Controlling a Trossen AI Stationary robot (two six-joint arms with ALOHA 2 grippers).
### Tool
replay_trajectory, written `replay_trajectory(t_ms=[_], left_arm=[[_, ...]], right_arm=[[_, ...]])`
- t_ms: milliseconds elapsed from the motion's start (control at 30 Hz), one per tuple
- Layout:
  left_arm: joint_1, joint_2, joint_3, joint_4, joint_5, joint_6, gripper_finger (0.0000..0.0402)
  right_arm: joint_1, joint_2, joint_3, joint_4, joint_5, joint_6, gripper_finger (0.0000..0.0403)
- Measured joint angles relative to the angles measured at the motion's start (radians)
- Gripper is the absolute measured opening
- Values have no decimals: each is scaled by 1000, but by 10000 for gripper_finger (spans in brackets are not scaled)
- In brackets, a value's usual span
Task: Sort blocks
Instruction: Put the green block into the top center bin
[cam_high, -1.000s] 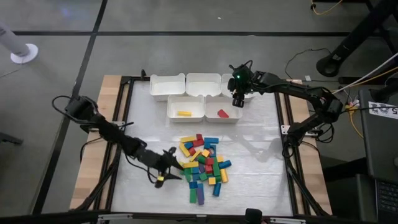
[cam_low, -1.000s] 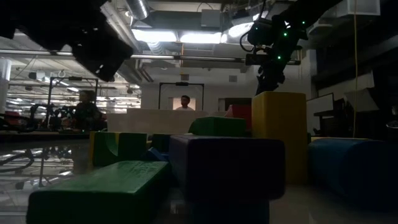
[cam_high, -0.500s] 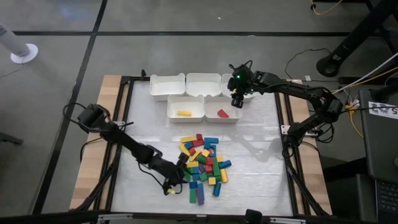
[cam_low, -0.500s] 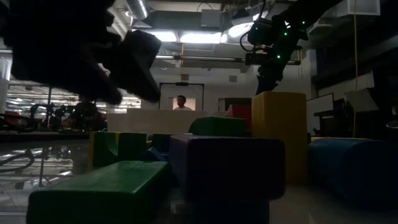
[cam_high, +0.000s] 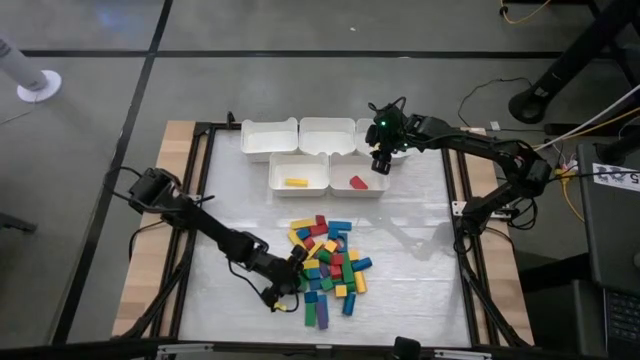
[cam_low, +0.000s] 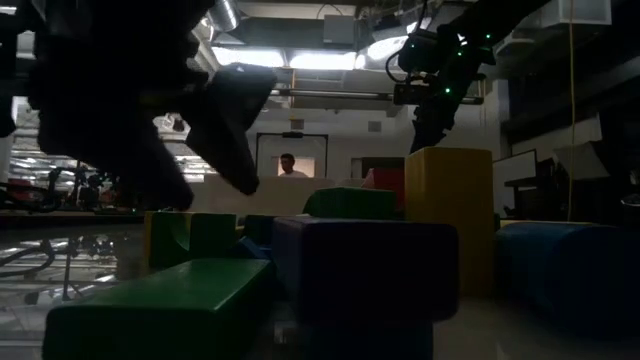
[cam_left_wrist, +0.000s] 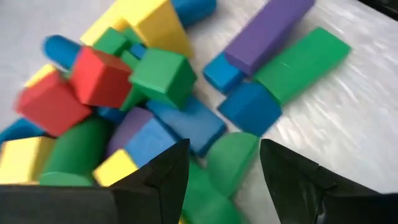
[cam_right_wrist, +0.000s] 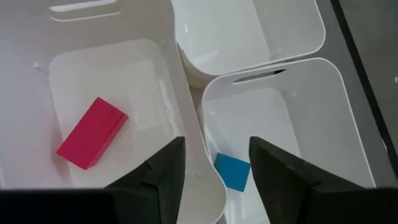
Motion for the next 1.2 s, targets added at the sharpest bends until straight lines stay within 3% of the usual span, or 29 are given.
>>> replay_trajectory(t_ms=[333, 667, 900, 1200], left_arm=[[17, 60, 0, 10, 29, 0, 172], [17, 62, 0, 14, 32, -11, 60], [17, 44, -2, 7, 32, -34, 60], [59, -111, -2, -4, 32, -69, 60]], right_arm=[[0, 0, 0, 0, 0, 0, 179], [0, 0, 0, -1, 0, 0, 179], [0, 0, 0, 0, 0, 0, 179], [0, 0, 0, -2, 0, 0, 179]])
